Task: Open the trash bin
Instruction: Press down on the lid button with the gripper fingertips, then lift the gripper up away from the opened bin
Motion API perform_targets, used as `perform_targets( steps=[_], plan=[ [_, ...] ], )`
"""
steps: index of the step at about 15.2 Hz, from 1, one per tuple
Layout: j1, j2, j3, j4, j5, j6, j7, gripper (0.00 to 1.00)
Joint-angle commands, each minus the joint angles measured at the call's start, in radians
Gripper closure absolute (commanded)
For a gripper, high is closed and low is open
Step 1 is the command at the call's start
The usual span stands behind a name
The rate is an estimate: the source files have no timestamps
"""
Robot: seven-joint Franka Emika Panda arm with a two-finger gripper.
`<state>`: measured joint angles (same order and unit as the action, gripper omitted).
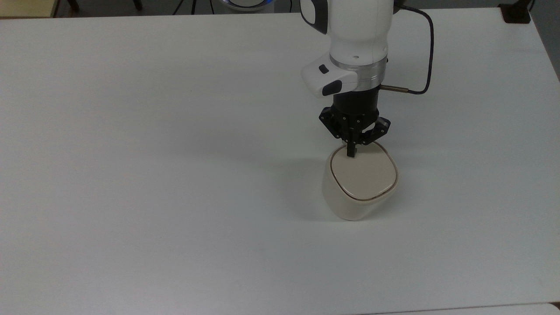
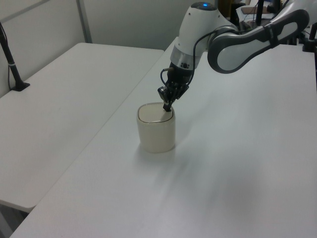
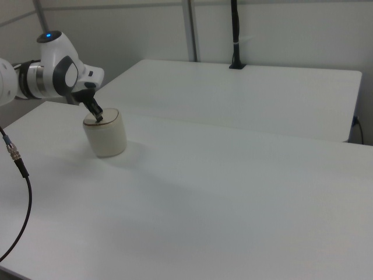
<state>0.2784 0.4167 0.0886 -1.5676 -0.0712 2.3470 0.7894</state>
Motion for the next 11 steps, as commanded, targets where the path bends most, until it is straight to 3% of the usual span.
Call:
perform_targets(
  steps=[1, 4, 5, 6, 7, 8, 11],
  plan=[
    [-0.027, -0.082, -0.003, 0.000, 0.011, -0.062, 0.022, 1.00],
    [-0.062, -0.139, -0.001, 0.009, 0.020, -0.149, 0.019, 0.97],
    [-0.074, -0.160, -0.001, 0.009, 0.030, -0.179, 0.016, 0.77],
    [-0.077, -0.179, -0.001, 0.009, 0.033, -0.213, 0.014, 0.35],
    [-0.077, -0.193, -0.001, 0.009, 0.033, -0.247, 0.013, 0.09],
    [-0.079, -0.209, -0.001, 0.009, 0.033, -0.274, 0.013, 0.00],
    [-0.106, -0.269, -0.001, 0.001, 0.031, -0.349, 0.011, 0.00]
  ],
)
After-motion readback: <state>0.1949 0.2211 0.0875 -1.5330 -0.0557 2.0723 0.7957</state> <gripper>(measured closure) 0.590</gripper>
